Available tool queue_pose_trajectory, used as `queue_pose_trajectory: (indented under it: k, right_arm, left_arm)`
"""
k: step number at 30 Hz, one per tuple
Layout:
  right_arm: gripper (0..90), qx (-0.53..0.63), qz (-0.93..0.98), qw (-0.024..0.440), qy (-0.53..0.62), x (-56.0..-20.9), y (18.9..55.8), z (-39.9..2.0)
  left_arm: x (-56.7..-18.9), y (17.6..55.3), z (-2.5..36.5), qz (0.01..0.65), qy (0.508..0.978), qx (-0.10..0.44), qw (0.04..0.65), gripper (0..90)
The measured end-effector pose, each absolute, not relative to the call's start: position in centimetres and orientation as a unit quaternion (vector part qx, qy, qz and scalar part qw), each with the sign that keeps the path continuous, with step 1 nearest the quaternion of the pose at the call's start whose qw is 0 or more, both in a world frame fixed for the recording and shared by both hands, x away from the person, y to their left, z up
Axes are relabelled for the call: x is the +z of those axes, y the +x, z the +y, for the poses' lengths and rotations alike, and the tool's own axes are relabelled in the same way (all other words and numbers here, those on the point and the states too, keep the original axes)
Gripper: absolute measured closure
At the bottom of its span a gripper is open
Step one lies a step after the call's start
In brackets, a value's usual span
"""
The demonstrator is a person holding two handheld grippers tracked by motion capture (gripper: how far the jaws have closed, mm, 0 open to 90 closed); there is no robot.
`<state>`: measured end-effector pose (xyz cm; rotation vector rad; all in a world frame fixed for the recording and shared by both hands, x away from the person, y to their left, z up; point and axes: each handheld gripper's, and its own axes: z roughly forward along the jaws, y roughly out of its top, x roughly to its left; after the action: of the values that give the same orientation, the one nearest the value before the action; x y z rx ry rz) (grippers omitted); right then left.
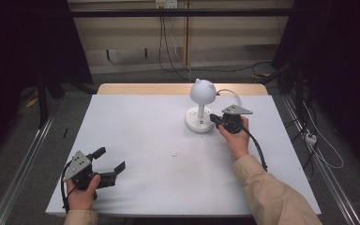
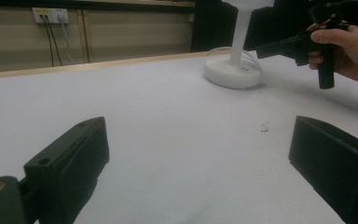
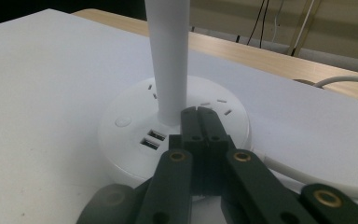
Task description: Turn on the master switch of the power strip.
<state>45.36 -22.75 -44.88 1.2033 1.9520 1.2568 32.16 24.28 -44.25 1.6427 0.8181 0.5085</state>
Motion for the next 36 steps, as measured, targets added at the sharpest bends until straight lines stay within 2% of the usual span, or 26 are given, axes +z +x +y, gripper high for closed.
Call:
queue_pose_trajectory:
  k: [36]
  right_arm:
    - [90.0,0.439,0.732,0.269,0.446,-45.6,46.18,-22.27]
  left_arm:
    - [-44.13,31.94,24.45,0.352,0.698,0.221,0.583,4.5]
